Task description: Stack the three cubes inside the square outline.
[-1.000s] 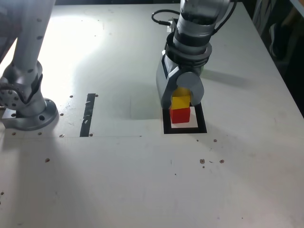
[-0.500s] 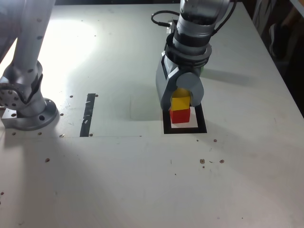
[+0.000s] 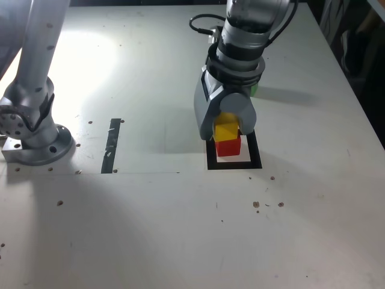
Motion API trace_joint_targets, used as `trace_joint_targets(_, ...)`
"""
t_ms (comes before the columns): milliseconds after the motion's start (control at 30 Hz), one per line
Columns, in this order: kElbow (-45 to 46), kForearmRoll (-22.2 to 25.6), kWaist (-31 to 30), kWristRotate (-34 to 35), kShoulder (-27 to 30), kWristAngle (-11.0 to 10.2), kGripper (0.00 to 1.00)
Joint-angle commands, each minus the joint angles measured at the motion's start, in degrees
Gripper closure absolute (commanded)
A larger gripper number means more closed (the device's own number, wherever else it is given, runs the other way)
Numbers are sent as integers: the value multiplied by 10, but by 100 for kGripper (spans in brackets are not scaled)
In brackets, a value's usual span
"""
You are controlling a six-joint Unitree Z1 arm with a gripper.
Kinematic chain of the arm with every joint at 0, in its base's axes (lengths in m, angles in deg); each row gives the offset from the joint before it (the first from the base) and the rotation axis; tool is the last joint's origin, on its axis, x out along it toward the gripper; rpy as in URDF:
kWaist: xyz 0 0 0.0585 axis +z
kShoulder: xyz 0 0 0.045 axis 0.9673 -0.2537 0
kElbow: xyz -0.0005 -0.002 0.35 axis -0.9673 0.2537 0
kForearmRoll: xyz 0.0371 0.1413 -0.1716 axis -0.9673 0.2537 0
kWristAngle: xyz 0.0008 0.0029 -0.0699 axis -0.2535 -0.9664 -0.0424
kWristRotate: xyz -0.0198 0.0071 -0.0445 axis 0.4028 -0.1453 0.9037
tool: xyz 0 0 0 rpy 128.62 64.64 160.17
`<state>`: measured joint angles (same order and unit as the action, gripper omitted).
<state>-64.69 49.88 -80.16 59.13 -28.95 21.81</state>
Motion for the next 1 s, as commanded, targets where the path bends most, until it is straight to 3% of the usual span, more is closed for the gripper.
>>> trace_joint_targets(0,-1,2,1,1,0,-3,1)
trace_joint_targets(300,-9,13,1,0,25,-24,0)
trace_joint_targets(467,-22,54,6,-20,77,-61,0)
trace_joint_targets(600,-51,84,47,-111,91,-90,0)
trace_joint_targets(767,-72,75,128,-241,77,-109,0)
trace_joint_targets(967,-139,61,193,-410,6,-145,1)
